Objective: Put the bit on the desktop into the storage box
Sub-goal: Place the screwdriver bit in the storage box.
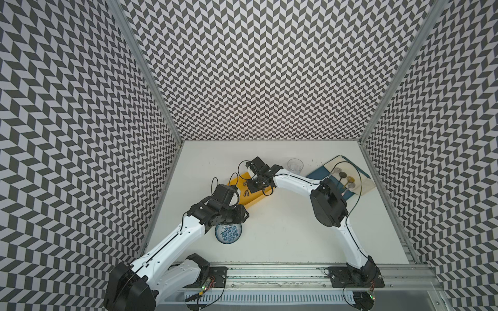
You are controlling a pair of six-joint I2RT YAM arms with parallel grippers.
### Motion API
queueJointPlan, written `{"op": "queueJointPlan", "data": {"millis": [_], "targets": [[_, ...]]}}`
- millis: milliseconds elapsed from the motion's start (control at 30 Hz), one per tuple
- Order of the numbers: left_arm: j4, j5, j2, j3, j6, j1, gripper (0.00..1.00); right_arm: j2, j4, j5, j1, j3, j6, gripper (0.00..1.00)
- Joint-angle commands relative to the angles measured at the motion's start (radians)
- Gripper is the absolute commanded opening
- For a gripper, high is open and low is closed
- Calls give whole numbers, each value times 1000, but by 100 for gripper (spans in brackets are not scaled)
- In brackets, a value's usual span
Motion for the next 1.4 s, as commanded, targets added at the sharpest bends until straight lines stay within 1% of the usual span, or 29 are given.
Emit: {"op": "queueJointPlan", "data": {"millis": [0,300,333,367,400,467,600,833,1000,1100,1167,1233,1267,1367], "targets": [[12,10,1,-1,11,10,35,34,26,-23,0,33,-6,0],[7,9,-5,-3,10,13,35,80,19,-27,0,44,-12,0],[5,9,-5,-1,12,12,36,78,16,-27,0,44,-12,2],[3,9,-5,1,13,14,35,74,17,-28,0,42,-12,7],[2,7,-5,4,13,14,35,67,16,-30,0,41,-13,15],[2,6,-5,6,14,14,36,43,28,-29,0,31,-14,22],[2,9,-3,7,13,14,36,1,30,-27,-1,39,-20,30],[8,6,-7,7,14,17,36,-99,0,9,-4,52,-29,41],[1,-1,6,36,22,17,36,-248,-5,48,-16,-12,-34,50],[0,-14,10,49,27,20,39,-361,3,64,-29,-90,-42,56],[2,-25,16,59,39,23,40,-453,29,88,-44,-174,-49,60],[3,-35,25,70,62,30,41,-562,64,93,-71,-269,-48,62],[3,-46,29,77,73,34,43,-626,93,91,-88,-330,-44,63],[13,-60,49,100,107,60,50,-811,178,156,-141,-501,-24,67]]}}
